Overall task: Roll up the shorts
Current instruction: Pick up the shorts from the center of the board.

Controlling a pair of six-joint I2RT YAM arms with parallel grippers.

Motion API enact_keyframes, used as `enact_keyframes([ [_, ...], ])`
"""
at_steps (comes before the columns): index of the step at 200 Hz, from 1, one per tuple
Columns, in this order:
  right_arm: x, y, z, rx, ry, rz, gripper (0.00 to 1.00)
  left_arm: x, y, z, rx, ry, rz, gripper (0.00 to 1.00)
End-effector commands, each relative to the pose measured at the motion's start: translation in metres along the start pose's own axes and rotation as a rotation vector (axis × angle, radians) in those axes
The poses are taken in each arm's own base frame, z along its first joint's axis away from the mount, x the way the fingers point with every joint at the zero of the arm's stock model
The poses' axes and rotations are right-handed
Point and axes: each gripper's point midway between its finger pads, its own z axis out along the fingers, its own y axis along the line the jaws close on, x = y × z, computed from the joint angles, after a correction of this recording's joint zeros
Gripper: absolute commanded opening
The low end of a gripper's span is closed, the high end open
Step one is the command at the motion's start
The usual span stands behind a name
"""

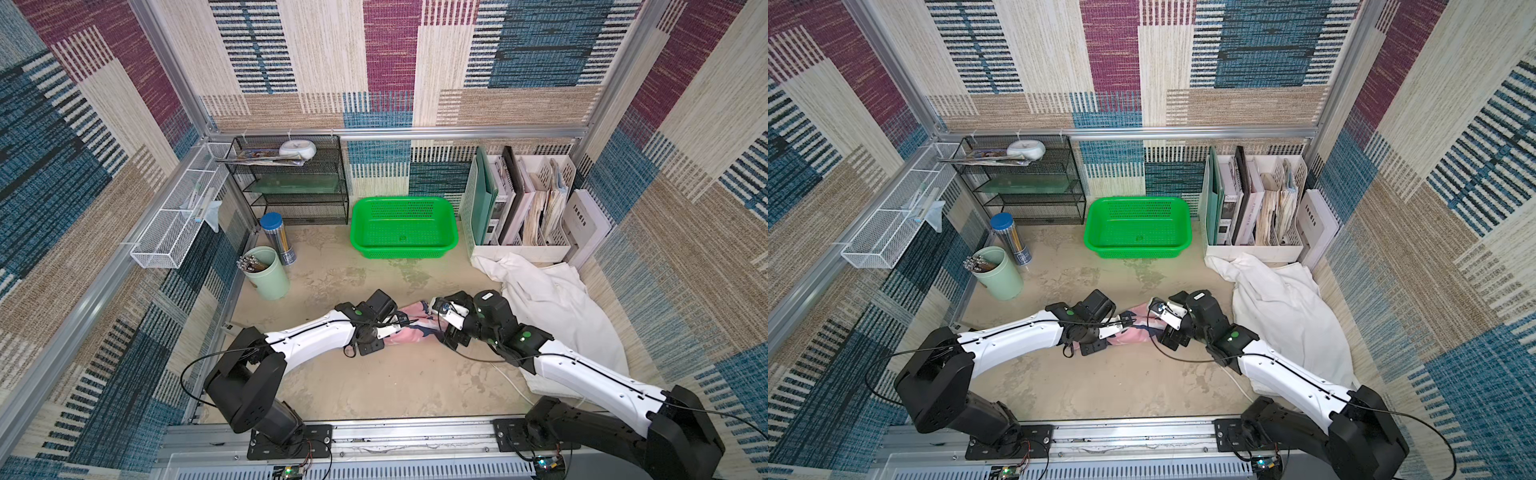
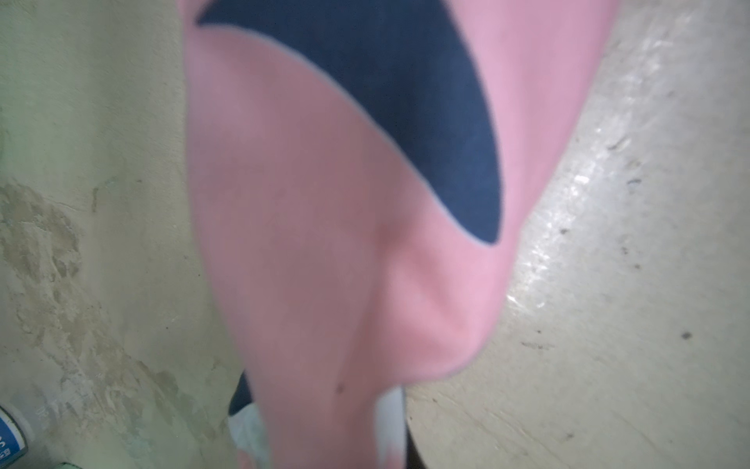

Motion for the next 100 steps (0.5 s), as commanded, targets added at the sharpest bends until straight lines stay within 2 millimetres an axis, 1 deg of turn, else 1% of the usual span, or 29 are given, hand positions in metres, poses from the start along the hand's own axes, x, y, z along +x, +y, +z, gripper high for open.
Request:
enact_keyframes([
  [1, -0.002, 0.016, -0.002, 0.016, -0.033, -0.131, 0.99, 0.003, -0.001, -0.002, 0.018, 0.011, -0.013, 0.00],
  [16, -0.001, 0.028, -0.002, 0.002, -0.046, -0.165, 0.98, 0.004, -0.002, 0.000, 0.028, 0.015, -0.015, 0.00],
  [45, 0.004, 0.041, 0.005, -0.011, -0.026, -0.216, 0.97, 0.003, -0.003, 0.002, 0.041, 0.018, -0.015, 0.00],
  [72, 0.007, 0.045, 0.018, -0.018, -0.025, -0.229, 0.95, 0.003, -0.004, 0.004, 0.053, 0.025, -0.016, 0.00],
  [100, 0.021, 0.047, 0.034, -0.020, 0.026, -0.251, 0.95, 0.003, -0.004, 0.005, 0.057, 0.025, -0.019, 0.00],
])
